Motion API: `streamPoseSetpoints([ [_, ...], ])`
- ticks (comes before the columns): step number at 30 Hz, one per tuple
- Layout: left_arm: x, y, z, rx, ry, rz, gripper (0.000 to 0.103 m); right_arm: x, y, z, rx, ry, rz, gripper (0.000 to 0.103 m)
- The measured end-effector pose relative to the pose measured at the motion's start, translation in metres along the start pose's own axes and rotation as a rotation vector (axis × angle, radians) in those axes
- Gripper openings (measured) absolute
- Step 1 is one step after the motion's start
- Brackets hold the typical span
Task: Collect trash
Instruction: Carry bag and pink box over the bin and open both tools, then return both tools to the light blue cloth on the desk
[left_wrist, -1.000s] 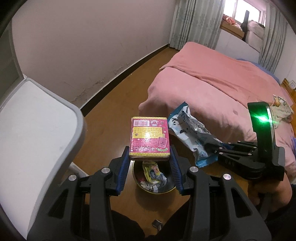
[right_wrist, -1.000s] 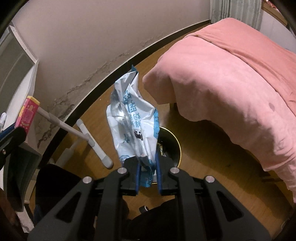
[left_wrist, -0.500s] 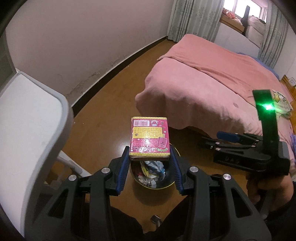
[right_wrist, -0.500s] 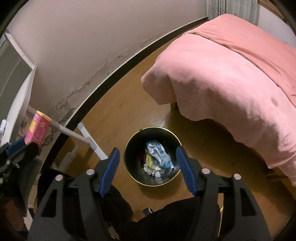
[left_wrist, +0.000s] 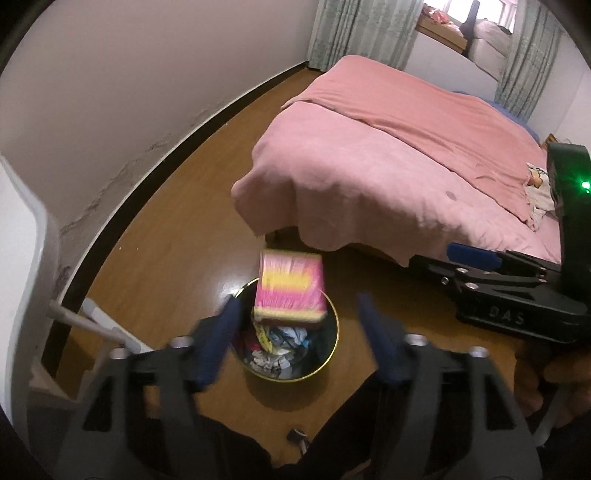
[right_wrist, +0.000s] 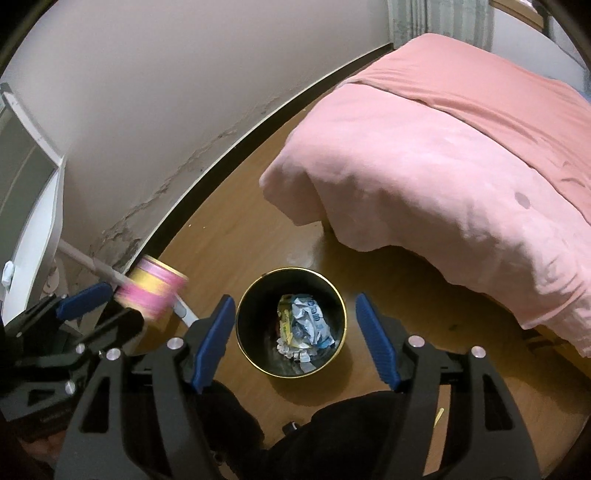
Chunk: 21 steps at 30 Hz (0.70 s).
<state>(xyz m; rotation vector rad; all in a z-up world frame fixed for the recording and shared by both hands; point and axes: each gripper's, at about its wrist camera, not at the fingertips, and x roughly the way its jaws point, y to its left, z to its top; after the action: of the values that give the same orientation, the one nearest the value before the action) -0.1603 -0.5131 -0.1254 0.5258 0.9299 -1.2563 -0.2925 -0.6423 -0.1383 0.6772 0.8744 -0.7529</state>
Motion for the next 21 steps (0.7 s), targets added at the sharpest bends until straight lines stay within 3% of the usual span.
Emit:
streamPoseSetpoints([
  [9, -0.012, -0.001, 0.001, -0.004, -0.021, 0.011, 0.070, -0.013, -0.001, -0.003, -0.006, -0.011, -0.015, 0.066],
  [15, -0.043, 0.011, -0.006, -0.034, -0.064, 0.028, 0.082, -0.026, 0.020, -0.003, -0.046, -0.031, -0.009, 0.068],
  [21, -0.093, 0.040, -0.015, -0.085, -0.152, 0.081, 0.091, -0.040, 0.065, 0.003, -0.120, -0.059, 0.035, 0.069],
])
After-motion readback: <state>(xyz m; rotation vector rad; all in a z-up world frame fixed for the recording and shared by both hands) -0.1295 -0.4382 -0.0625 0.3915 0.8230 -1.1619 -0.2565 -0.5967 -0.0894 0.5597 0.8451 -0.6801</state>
